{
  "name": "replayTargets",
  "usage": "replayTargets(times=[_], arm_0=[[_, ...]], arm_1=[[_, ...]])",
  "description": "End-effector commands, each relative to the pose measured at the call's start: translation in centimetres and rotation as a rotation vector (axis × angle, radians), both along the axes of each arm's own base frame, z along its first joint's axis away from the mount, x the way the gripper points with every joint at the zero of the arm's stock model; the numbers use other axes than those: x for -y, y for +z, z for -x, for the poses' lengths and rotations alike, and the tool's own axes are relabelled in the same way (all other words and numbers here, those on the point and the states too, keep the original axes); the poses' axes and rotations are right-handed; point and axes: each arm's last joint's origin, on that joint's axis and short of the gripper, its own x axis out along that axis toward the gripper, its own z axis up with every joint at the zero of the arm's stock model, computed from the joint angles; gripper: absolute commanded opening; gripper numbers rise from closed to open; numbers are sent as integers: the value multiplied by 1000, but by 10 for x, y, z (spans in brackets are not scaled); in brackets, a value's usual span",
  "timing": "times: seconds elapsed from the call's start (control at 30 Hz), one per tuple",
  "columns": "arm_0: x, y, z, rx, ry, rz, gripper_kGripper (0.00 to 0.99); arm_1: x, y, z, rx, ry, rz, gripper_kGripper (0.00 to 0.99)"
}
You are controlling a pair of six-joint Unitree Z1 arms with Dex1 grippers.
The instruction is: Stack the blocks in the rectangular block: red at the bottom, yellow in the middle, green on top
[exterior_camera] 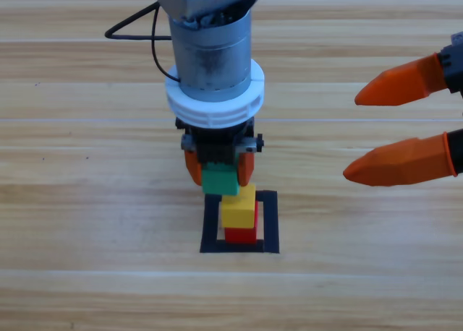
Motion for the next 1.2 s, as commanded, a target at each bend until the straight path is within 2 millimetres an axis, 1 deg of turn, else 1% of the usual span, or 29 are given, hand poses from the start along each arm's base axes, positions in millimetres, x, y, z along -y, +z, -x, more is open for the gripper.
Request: replayTargets(times=[0.03,0.27,0.4,0.9,1.2], arm_0=[[17,-19,1,-13,-15,-25,0],[25,-26,5,-20,-17,-31,0],[28,-26,7,-19,-17,-28,0],[28,-29,7,-21,-13,-40,0],[30,-37,5,-25,-23,-48,0]], arm_1=[[1,-5,8,9,19,7,985],[1,-5,8,9,19,7,985],[2,-6,9,8,19,8,985],[2,-6,9,8,19,8,985],[3,-6,9,7,19,9,985]])
